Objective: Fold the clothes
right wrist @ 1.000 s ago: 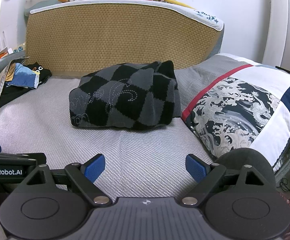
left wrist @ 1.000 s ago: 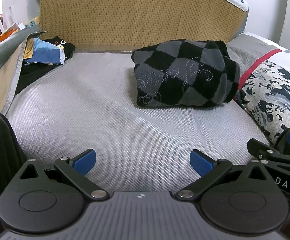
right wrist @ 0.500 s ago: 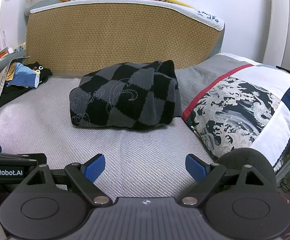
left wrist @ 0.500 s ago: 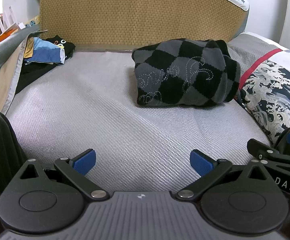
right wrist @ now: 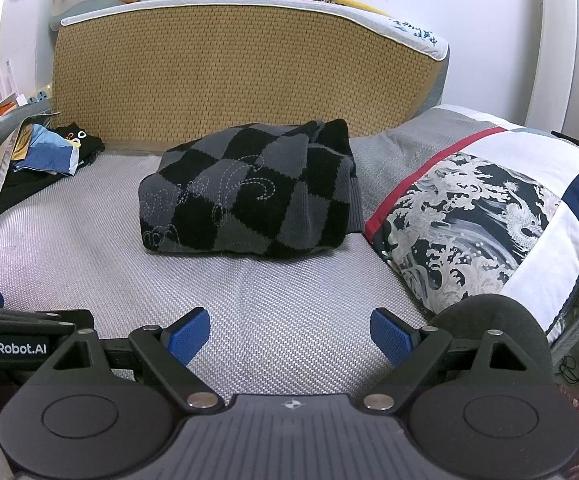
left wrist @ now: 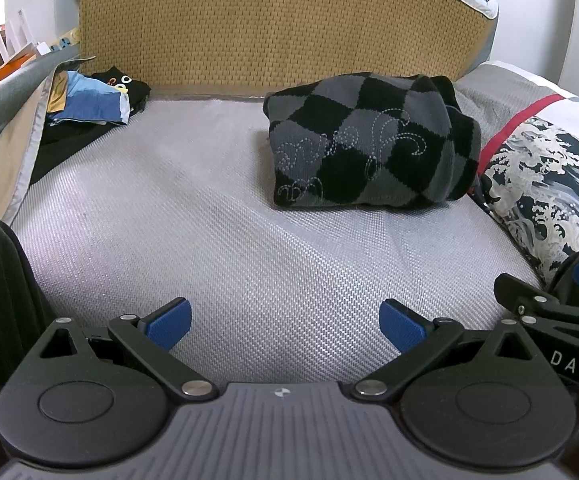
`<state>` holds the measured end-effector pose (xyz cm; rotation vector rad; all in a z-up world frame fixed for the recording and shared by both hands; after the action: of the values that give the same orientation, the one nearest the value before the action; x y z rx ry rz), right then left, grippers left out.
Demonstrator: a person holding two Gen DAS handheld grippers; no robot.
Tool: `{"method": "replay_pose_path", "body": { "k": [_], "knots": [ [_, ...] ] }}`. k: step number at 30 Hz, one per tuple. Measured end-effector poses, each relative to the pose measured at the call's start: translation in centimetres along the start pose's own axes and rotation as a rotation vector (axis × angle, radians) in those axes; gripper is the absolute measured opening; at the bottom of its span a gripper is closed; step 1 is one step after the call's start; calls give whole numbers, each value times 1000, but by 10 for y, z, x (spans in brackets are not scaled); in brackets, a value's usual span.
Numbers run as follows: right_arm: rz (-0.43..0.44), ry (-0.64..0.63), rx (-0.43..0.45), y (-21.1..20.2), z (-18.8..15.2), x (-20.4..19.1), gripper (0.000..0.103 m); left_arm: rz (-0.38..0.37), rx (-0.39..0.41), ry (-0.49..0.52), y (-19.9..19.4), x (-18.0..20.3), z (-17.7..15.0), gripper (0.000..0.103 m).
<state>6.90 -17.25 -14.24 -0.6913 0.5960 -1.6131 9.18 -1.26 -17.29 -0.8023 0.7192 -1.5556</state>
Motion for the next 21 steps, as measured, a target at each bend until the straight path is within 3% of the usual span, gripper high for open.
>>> {"method": "replay_pose_path", "body": {
  "k": [21],
  "knots": [
    [2, -6, -1, -1, -1, -2, 90, 4, -6, -10, 1, -1, -1, 103]
  ]
}}
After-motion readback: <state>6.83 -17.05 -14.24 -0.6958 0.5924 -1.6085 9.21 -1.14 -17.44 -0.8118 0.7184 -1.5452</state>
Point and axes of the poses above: each gripper's, at about its wrist camera, not at the fingertips, and y roughly the way its jaws point, x to its right, z to its top, the point moved 8 cm from there along y, roughly the way its jaws point, and after that the axes turned 11 degrees about -x, right-handed, at the moved point
